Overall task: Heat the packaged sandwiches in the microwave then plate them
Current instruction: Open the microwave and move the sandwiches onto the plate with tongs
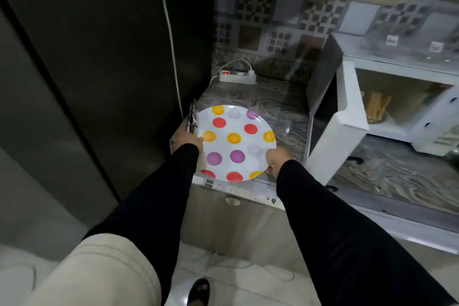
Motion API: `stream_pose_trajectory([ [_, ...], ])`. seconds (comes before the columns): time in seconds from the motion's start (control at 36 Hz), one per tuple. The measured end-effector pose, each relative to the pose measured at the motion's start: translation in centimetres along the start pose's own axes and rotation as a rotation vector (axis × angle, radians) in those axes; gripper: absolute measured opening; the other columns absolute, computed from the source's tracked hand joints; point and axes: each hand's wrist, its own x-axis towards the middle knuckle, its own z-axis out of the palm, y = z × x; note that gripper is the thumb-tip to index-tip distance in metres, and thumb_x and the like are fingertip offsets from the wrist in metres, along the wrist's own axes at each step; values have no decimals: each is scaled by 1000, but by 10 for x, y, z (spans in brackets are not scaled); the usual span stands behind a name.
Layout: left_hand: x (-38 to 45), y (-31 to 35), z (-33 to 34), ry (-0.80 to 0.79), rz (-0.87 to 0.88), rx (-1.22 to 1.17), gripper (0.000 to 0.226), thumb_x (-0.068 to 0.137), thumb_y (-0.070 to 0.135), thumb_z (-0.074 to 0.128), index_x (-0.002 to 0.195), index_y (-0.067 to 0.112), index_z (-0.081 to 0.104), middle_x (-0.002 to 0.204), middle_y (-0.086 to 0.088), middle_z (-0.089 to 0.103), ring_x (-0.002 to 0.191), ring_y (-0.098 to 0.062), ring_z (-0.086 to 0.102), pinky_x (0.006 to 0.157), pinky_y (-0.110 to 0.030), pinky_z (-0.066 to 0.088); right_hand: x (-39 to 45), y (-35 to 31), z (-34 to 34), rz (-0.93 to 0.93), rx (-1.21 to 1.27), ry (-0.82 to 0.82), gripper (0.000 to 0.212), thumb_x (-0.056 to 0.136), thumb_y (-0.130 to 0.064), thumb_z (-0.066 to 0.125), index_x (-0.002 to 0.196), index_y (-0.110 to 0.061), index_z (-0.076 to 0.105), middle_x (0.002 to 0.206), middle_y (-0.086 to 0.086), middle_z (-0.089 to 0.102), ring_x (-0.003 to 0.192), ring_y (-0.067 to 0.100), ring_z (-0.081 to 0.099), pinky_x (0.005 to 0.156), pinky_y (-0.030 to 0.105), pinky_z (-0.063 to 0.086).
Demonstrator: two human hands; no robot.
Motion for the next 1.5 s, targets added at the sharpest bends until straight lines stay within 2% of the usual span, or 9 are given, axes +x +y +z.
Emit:
stream_pose_trajectory([
  [0.11,-48,-20,-7,9,-39,11,67,93,26,61,141,-5,27,143,-21,43,130,-36,46,105,-38,39,-23,22,-22,-15,-76,-27,28,80,-1,48,105,-2,62,103,15,67,91,30,66,73,44,59],
  [0.28,-100,-45,-21,12,-74,-18,66,90,29,64,137,-4,31,139,-21,46,127,-37,49,102,-41,43,-77,45,-44,-61,-123,-55,39,88,-1,46,126,3,54,123,15,60,112,35,60,93,46,53],
  [0.33,-115,-50,-26,8,-76,-16,68,90,30,64,138,-4,31,140,-21,46,127,-36,48,102,-41,43,-98,50,-50,-83,-148,-94,41,90,-3,45,131,2,49,126,15,55,119,36,56,94,42,52],
  [0.44,-131,-53,-35,4,-72,-29,67,91,31,63,138,-4,30,140,-21,45,127,-37,48,101,-41,43,-104,57,-56,-53,-66,-50,22,85,-1,46,102,1,60,109,18,67,101,37,65,90,52,53],
  [0.86,-188,-74,-65,-92,71,15,68,90,29,63,140,-5,31,142,-20,45,128,-36,47,103,-39,41,-179,89,-75,-33,-20,117,33,82,-5,48,113,-1,60,107,17,67,95,36,67,82,50,57],
  [1.03,-209,-94,-74,-170,167,174,82,95,38,54,147,-9,12,148,-22,35,132,-36,43,108,-42,40,-228,121,-82,8,15,200,32,80,-3,48,109,1,62,103,18,69,94,37,67,84,51,57],
  [1.31,-262,-103,-49,-322,285,220,66,92,35,59,136,-8,36,134,-20,52,120,-35,54,91,-37,47,-291,169,-126,89,125,322,30,87,1,45,114,4,59,114,19,66,103,37,65,91,49,54],
  [1.44,-294,-89,-20,-402,335,211,62,92,32,60,134,-5,36,135,-20,51,121,-34,53,94,-38,47,-318,184,-167,79,30,375,31,95,-1,42,122,6,54,123,17,59,96,20,52,75,24,55],
  [1.5,-306,-83,-8,-425,378,249,60,93,34,58,134,-5,37,134,-19,52,120,-34,54,92,-36,47,-326,190,-186,23,-10,410,41,97,-3,39,137,5,43,138,20,48,98,19,42,96,33,51],
])
